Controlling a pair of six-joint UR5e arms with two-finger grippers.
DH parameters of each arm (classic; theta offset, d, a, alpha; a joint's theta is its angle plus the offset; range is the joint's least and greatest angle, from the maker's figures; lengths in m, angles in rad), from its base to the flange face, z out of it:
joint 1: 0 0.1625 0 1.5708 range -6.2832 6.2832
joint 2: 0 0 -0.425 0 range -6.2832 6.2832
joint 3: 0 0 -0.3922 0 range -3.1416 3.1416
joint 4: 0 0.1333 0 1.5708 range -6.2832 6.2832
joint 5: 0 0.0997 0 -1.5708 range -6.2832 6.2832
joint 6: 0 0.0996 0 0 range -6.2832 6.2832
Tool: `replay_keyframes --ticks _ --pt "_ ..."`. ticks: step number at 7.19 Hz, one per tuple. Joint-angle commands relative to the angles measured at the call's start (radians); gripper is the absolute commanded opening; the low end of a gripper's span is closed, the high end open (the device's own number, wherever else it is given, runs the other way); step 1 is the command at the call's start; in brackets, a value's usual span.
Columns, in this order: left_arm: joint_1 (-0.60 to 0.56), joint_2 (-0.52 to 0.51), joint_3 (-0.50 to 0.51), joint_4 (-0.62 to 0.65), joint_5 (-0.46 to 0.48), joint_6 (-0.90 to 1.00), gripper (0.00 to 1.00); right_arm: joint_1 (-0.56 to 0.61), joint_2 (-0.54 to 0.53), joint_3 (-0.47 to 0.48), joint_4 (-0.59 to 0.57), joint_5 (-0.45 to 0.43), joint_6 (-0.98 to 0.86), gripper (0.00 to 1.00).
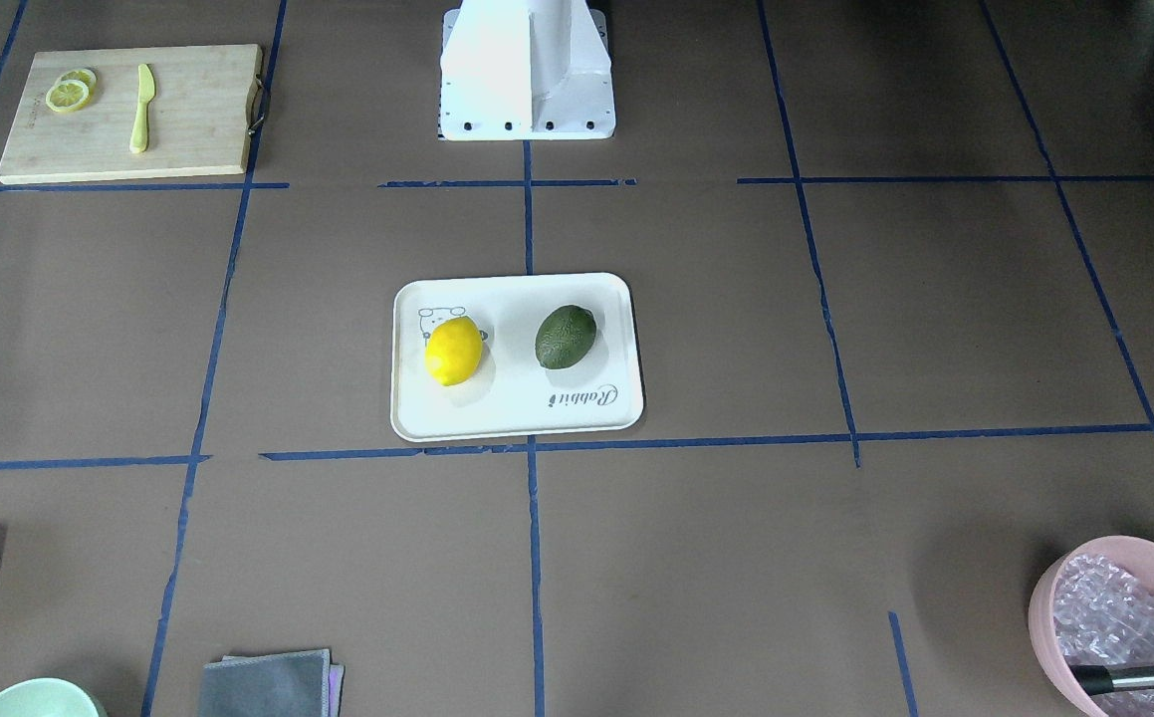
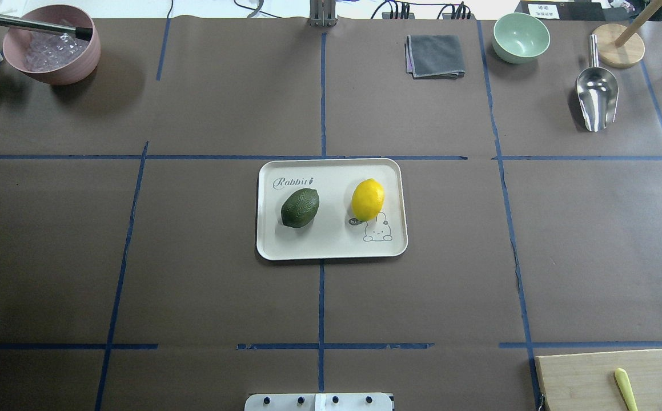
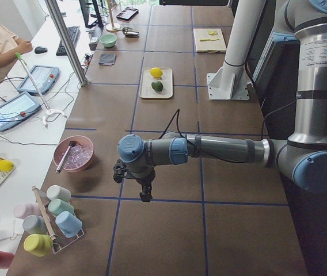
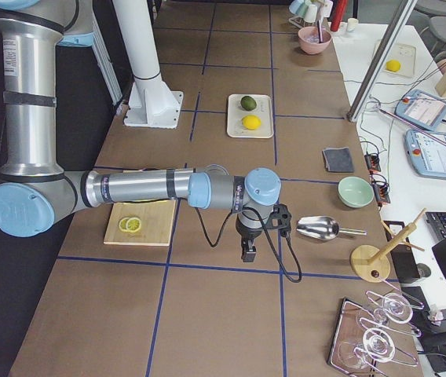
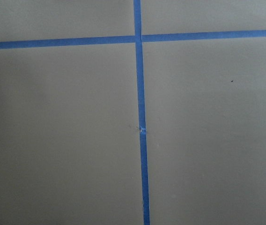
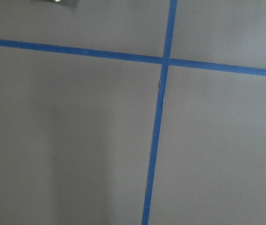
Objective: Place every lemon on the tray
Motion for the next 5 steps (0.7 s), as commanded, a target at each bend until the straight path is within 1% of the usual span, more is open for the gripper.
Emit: replay_keyframes --ticks 1,3,5 --pt "0.0 0.001 0.001 0.001 -0.001 0.0 1.0 0.0 0.003 0.001 0.002 -0.002 -0.001 1.0" --pt "-0.001 0.002 -0.001 -0.001 -0.003 0.0 1.0 -0.001 -0.002 0.012 0.0 0.006 0.002 1.0" --pt "-0.001 0.004 -0.001 -0.001 -0.003 0.0 1.0 -0.001 0.005 -0.002 0.0 0.001 0.002 1.0"
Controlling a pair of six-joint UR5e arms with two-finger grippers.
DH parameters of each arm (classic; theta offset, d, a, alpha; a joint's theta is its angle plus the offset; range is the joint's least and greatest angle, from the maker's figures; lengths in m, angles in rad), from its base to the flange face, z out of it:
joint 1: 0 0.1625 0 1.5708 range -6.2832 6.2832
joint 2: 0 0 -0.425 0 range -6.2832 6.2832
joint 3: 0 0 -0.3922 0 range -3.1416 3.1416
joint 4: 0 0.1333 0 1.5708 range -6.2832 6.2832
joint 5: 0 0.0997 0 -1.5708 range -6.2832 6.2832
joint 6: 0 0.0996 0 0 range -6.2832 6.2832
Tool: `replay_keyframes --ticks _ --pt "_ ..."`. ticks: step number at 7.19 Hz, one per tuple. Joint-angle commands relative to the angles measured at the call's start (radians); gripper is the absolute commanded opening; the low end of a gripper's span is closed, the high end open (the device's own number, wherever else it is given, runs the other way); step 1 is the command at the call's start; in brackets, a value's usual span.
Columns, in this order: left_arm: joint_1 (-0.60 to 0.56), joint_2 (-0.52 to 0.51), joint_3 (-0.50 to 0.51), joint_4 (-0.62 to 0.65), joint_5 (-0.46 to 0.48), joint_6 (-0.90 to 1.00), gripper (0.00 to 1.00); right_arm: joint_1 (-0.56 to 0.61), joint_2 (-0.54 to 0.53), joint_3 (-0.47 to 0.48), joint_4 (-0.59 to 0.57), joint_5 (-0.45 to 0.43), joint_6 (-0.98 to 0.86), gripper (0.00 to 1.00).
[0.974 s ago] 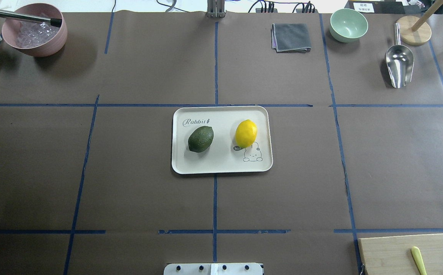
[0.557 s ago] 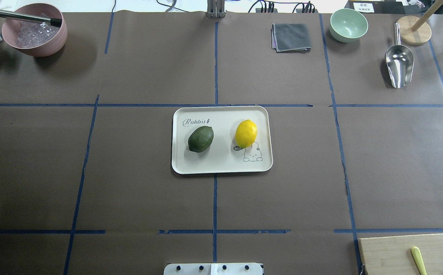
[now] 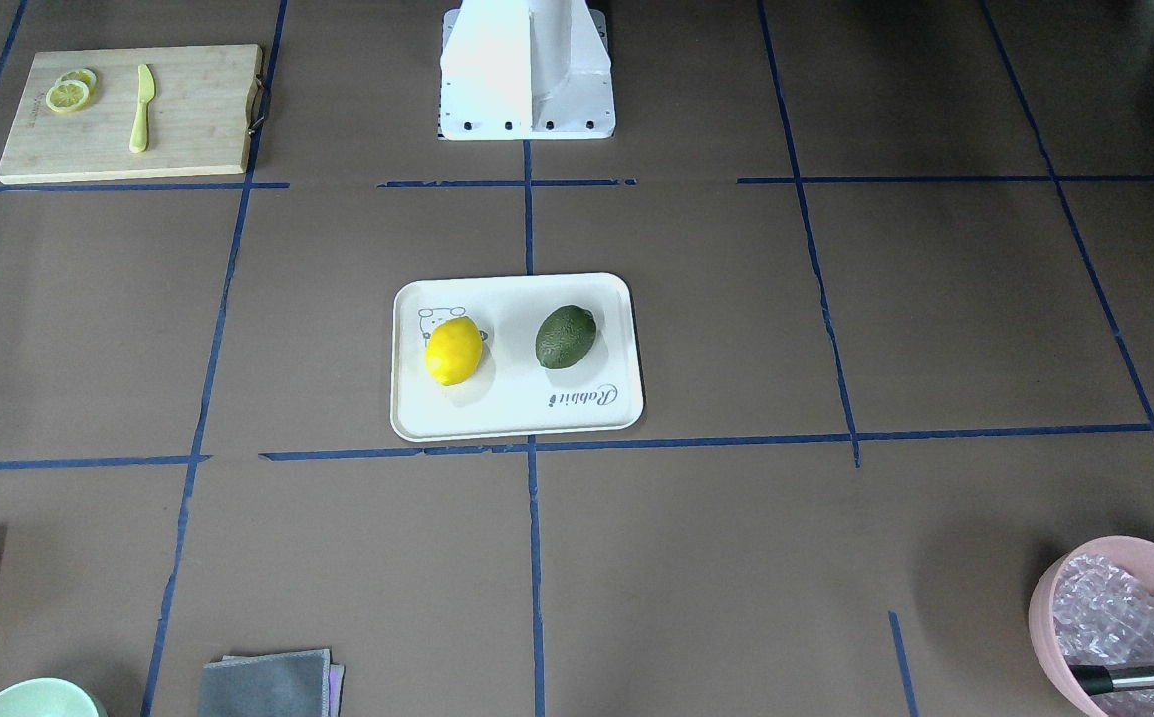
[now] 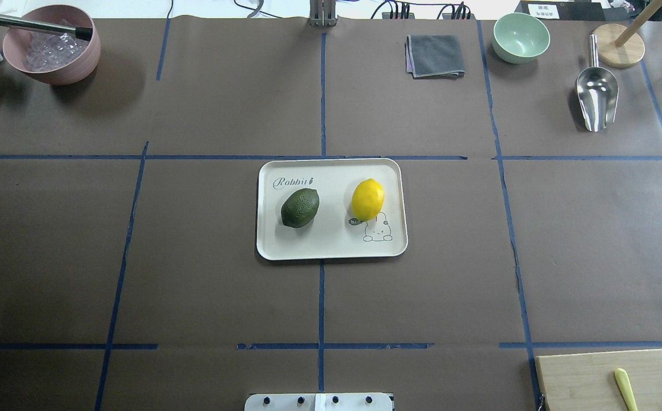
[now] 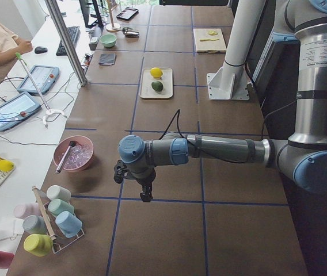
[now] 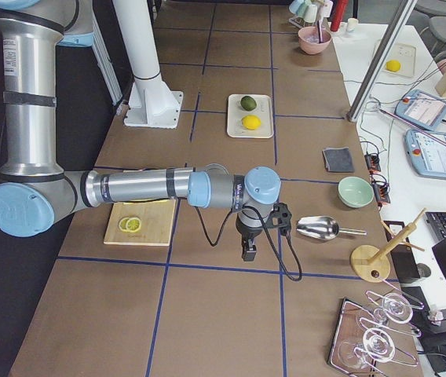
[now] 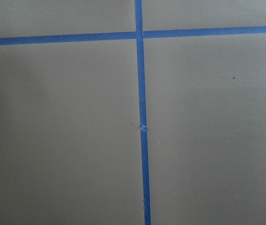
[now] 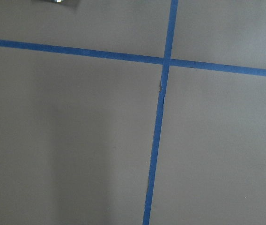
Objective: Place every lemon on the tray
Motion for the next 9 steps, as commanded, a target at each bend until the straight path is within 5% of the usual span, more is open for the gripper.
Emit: replay_keyframes --ticks 1,9 --pt "0.001 0.001 0.001 0.0 0.0 0.0 1.0 0.0 0.004 -0.004 0.0 -0.002 -0.001 1.0" --pt "-0.034 0.027 -0.042 0.0 0.004 -0.006 1.0 0.0 -0.001 0.004 0.001 -0.004 0.002 1.0"
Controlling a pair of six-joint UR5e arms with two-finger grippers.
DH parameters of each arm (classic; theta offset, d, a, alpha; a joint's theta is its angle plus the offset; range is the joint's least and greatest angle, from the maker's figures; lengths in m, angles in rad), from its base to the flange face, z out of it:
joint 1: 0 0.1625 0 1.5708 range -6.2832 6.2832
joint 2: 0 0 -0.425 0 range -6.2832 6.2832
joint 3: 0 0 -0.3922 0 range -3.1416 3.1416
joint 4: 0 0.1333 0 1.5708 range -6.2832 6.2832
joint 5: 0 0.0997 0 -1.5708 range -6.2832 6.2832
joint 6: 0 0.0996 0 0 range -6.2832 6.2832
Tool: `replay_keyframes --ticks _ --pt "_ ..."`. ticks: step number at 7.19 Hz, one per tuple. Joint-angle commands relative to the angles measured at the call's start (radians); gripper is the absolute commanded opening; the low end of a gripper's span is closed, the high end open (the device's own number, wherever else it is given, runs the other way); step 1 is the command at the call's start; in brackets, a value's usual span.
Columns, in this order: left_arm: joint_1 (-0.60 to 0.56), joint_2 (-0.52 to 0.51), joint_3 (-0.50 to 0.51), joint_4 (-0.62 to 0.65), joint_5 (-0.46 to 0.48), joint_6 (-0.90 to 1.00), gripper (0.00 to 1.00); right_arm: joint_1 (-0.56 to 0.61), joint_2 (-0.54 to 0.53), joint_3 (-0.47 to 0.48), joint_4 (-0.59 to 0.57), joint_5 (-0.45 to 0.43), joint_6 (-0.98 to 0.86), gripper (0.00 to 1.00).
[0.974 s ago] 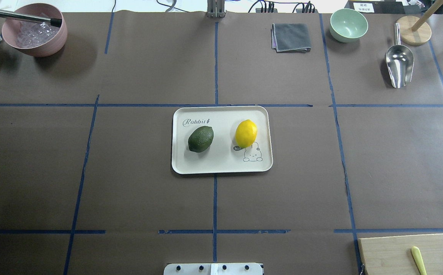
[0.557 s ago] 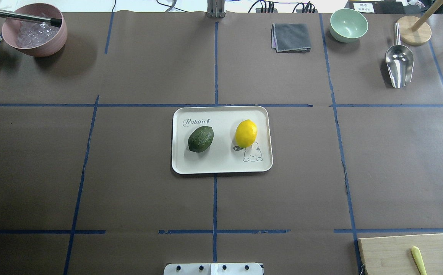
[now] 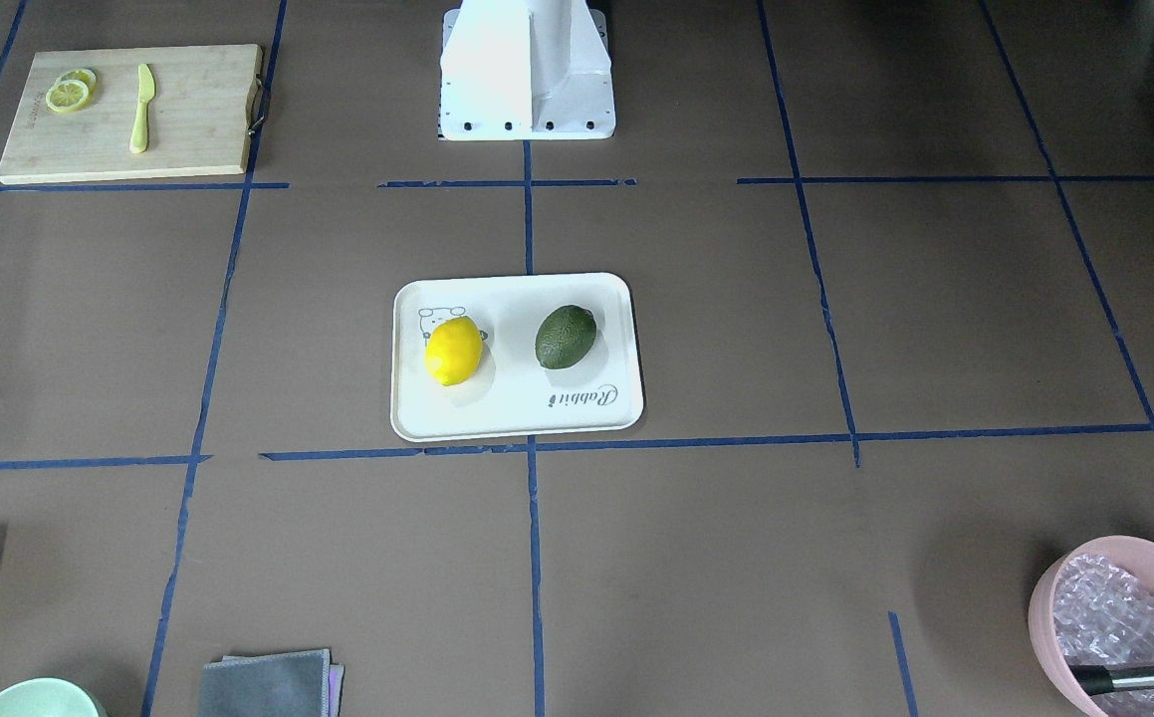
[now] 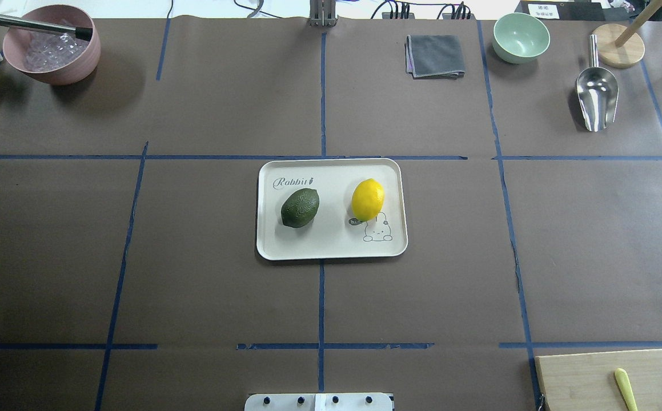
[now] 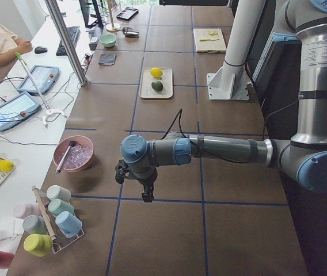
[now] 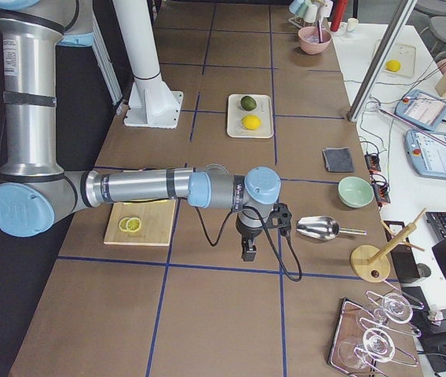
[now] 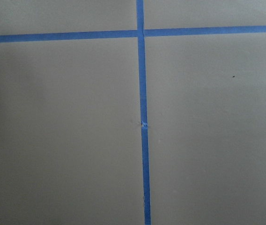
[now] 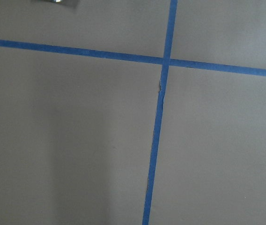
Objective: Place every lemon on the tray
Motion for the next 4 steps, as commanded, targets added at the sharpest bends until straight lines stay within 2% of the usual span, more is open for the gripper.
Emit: replay_keyframes --ticks 1,4 --pt "-0.018 0.006 -0.014 0.0 0.006 0.002 1.0 0.0 0.001 0.003 0.0 -0.001 -0.001 1.0" --pt "-0.041 0.006 -0.035 -0.002 0.022 -0.002 1.0 0.0 0.002 0.003 0.0 -0.004 -0.001 1.0"
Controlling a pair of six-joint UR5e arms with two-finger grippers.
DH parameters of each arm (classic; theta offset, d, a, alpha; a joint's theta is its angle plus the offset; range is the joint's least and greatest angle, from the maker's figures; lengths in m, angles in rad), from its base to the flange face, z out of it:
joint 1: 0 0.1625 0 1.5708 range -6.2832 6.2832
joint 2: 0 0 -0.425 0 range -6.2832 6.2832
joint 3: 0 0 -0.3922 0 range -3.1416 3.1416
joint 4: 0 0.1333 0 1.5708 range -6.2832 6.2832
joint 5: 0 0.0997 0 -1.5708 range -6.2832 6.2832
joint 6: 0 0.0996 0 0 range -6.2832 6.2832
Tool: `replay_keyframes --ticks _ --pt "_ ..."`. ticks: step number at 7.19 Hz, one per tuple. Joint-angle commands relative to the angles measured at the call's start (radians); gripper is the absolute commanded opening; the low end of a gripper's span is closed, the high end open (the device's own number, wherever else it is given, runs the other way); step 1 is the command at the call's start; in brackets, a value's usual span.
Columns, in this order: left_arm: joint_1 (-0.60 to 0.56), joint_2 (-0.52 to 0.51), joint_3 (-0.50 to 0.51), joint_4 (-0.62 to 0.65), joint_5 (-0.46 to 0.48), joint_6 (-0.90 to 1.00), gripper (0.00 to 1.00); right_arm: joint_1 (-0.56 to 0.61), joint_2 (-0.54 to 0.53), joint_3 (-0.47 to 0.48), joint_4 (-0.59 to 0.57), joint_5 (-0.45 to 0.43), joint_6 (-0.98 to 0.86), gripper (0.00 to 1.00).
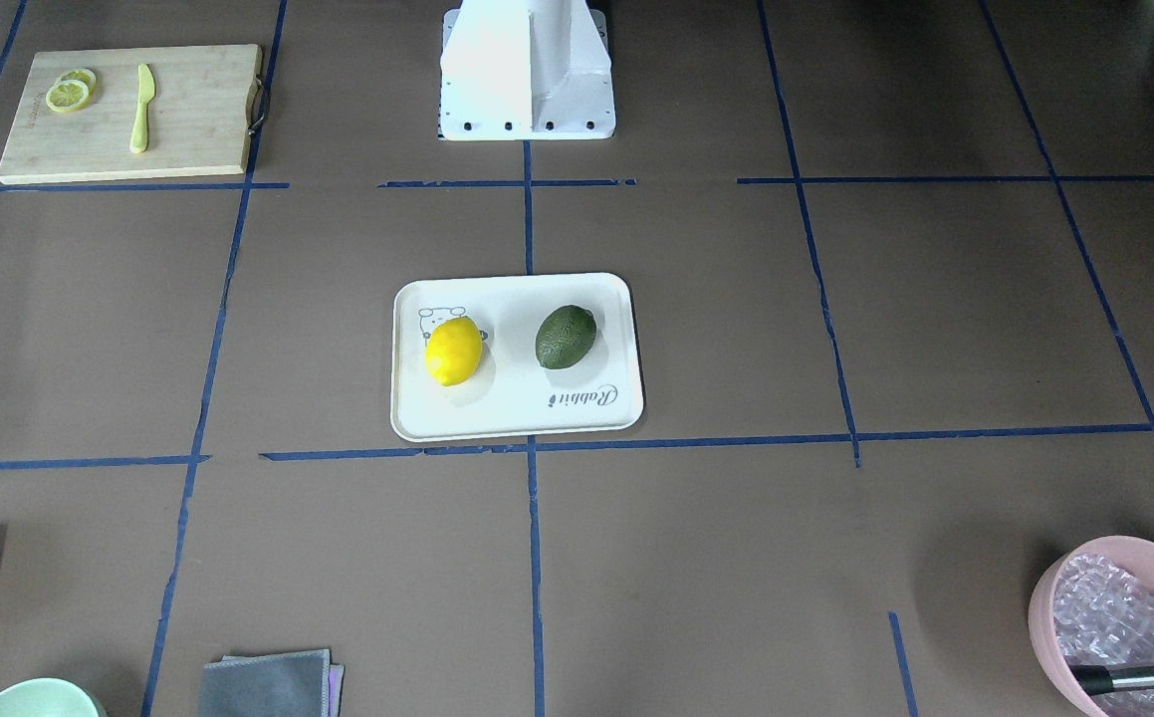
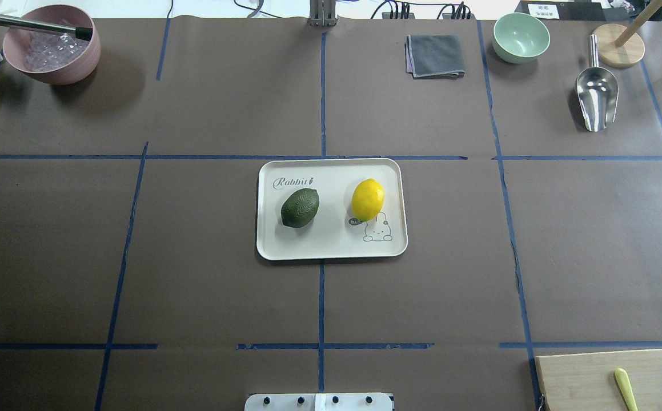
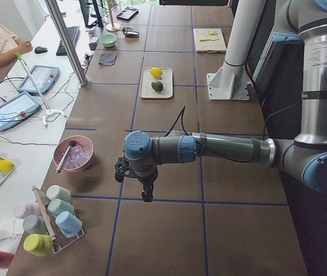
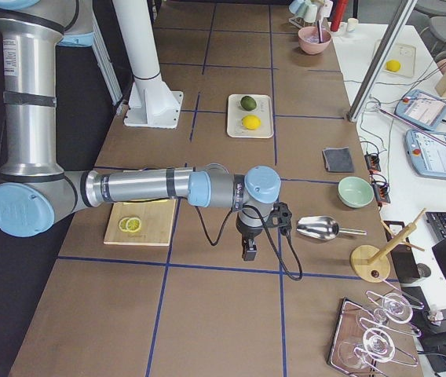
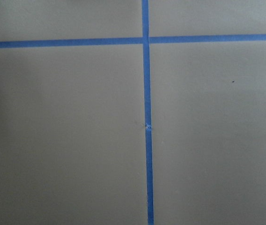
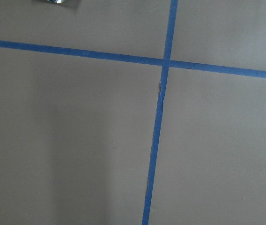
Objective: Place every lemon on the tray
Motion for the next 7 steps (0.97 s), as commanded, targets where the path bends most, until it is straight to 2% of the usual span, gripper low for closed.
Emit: replay_keyframes --ticks 1,7 --pt "-0.002 -0.006 0.002 0.0 0.025 -0.004 1.0 0.0 0.001 0.0 0.0 -0.001 0.0 1.0" --pt "-0.002 -0.014 -0.004 0.006 0.02 0.004 1.0 0.0 0.0 -0.004 0.0 -0.001 0.001 1.0"
